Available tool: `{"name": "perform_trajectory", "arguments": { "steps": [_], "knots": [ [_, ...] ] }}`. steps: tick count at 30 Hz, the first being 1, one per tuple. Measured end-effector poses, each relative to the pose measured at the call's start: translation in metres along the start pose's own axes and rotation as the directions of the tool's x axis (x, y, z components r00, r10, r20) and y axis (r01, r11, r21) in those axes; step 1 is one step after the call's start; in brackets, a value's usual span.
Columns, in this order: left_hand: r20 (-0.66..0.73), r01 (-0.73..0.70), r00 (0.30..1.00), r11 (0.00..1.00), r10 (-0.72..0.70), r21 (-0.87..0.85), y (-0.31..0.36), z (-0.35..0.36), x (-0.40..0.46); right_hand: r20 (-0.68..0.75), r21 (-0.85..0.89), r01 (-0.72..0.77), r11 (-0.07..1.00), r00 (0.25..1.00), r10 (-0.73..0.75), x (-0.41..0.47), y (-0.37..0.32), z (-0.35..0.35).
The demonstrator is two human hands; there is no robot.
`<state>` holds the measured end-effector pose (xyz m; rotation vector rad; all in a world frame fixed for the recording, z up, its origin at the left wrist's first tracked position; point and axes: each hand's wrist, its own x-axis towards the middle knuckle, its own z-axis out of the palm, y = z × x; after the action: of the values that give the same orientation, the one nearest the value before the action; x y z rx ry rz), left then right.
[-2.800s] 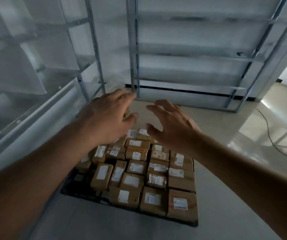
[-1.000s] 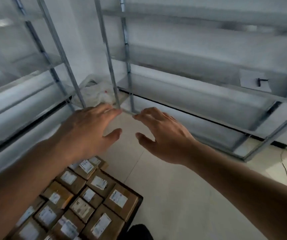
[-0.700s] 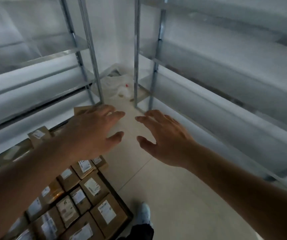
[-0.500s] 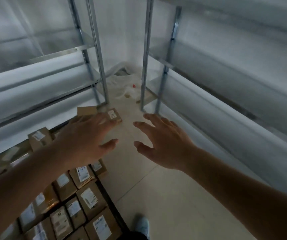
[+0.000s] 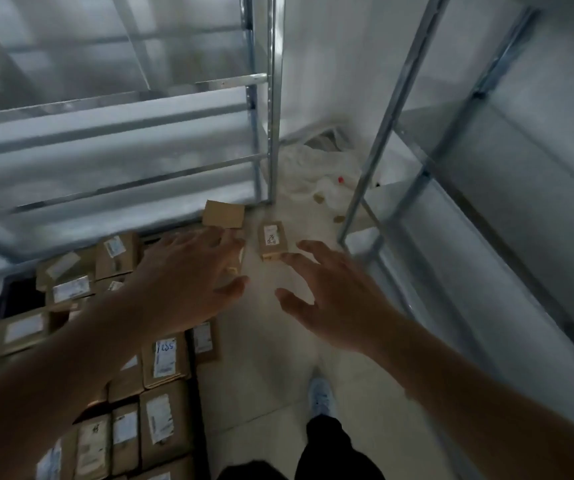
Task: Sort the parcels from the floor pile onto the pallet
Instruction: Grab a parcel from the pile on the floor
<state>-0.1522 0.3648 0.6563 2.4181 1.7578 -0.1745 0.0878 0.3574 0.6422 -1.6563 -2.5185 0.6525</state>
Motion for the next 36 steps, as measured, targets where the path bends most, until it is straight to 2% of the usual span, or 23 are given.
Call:
{"name": "perform_trajectory", "arguments": {
  "steps": [8, 12, 15, 20, 25, 27, 33, 36],
  "knots": [
    [0.100, 0.157, 0.984, 0.986, -0.150, -0.057, 0.001, 0.025, 0.151, 0.122, 0.019, 0.058, 0.998, 0.991, -0.060, 0.139, 0.115, -0.034],
    [0.177, 0.144, 0.976, 0.987, -0.130, -0.069, -0.022, 0.046, 0.229, 0.195, 0.013, 0.074, 0.997, 0.978, -0.075, 0.216, 0.151, -0.023],
    [0.173, 0.192, 0.970, 0.973, -0.168, -0.127, -0.051, 0.072, 0.291, 0.215, 0.030, 0.035, 0.999, 0.976, -0.041, 0.282, 0.176, -0.004],
    [0.206, 0.178, 0.969, 0.964, -0.137, -0.198, -0.113, 0.135, 0.404, 0.268, 0.062, -0.059, 0.996, 0.963, 0.041, 0.396, 0.212, 0.038],
    [0.279, 0.204, 0.951, 0.949, -0.134, -0.241, -0.166, 0.241, 0.504, 0.301, 0.057, -0.098, 0.994, 0.950, 0.076, 0.511, 0.263, 0.112],
    [0.324, 0.261, 0.931, 0.927, -0.168, -0.268, -0.176, 0.290, 0.541, 0.332, 0.086, -0.142, 0.986, 0.937, 0.106, 0.549, 0.288, 0.152],
    [0.422, 0.419, 0.864, 0.855, -0.273, -0.306, -0.198, 0.472, 0.626, 0.446, 0.142, -0.233, 0.962, 0.883, 0.148, 0.647, 0.369, 0.307],
    [0.464, 0.502, 0.826, 0.794, -0.322, -0.343, -0.207, 0.564, 0.656, 0.518, 0.131, -0.213, 0.968, 0.848, 0.117, 0.689, 0.409, 0.393]
  ]
}}
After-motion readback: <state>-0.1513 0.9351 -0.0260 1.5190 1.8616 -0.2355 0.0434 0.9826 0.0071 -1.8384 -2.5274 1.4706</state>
